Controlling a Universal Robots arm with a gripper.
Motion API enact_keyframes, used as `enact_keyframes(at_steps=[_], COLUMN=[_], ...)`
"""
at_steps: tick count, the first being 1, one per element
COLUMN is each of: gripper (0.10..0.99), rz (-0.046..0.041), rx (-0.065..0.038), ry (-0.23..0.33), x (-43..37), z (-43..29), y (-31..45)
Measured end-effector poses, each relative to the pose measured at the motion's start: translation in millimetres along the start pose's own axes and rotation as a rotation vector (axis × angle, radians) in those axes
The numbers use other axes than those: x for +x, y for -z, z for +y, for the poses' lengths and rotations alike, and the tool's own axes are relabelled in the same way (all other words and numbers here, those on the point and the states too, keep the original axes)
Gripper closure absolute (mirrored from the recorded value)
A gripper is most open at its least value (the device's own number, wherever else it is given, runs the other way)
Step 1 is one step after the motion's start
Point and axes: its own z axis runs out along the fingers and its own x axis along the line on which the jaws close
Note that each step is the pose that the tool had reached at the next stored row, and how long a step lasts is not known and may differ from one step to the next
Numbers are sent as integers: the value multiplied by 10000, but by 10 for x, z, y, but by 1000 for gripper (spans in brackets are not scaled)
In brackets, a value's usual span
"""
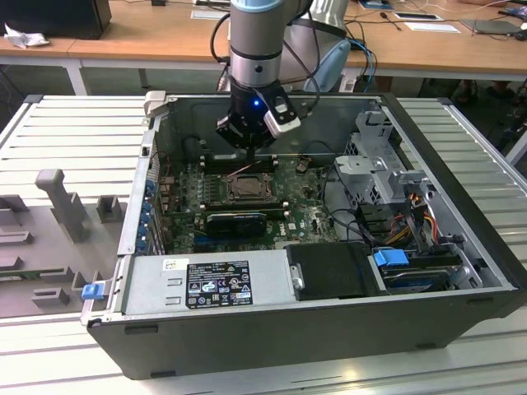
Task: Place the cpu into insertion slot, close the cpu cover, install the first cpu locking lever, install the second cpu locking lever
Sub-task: 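Install the first cpu locking lever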
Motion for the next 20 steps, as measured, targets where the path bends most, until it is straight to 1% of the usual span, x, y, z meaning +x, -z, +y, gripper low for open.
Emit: enact_keyframes(at_steps=[2, 5, 7, 9, 17, 20], gripper=[980, 980, 980, 980, 980, 980], rz=[-1, -7, -43, -61, -62, -62], rx=[-1, 0, -1, 1, 1, 2], ry=[-2, -2, 1, 2, 2, 2], x=[-32, -40, -41, -44, -68, -72], z=[-1, -4, -6, -7, -12, -14], y=[-18, -58, -89, -104, -195, -209])
